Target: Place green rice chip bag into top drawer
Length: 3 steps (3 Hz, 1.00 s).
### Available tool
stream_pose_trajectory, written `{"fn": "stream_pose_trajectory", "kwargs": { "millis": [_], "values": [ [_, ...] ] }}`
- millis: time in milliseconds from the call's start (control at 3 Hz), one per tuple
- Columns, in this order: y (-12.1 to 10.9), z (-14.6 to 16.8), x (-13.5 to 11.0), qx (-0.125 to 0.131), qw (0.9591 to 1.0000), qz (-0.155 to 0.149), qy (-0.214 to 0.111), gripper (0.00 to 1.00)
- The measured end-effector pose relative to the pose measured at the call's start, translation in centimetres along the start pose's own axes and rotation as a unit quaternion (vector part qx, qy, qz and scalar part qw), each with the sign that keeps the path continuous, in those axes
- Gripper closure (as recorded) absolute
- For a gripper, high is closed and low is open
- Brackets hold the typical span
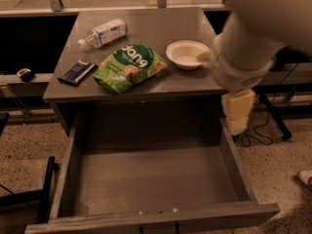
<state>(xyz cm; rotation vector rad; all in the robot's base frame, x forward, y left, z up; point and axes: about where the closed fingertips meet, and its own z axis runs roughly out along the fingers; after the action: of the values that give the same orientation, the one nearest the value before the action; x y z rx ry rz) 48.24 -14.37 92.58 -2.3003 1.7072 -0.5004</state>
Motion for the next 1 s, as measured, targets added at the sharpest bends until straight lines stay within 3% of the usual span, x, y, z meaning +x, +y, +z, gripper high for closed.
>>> {"fn": "stream_pose_trajectory", "kwargs": {
  "millis": [333, 667, 1000],
  "values": [
    [-1.4, 2.8, -0.9, 0.007, 0.9936, -0.113, 0.008, 0.00],
    [-1.4, 2.6, -0.8, 0.007, 0.9897, -0.143, 0.010, 0.00],
    [-3.7, 2.2, -2.3, 0.019, 0.9843, -0.174, -0.019, 0.00]
  ]
}}
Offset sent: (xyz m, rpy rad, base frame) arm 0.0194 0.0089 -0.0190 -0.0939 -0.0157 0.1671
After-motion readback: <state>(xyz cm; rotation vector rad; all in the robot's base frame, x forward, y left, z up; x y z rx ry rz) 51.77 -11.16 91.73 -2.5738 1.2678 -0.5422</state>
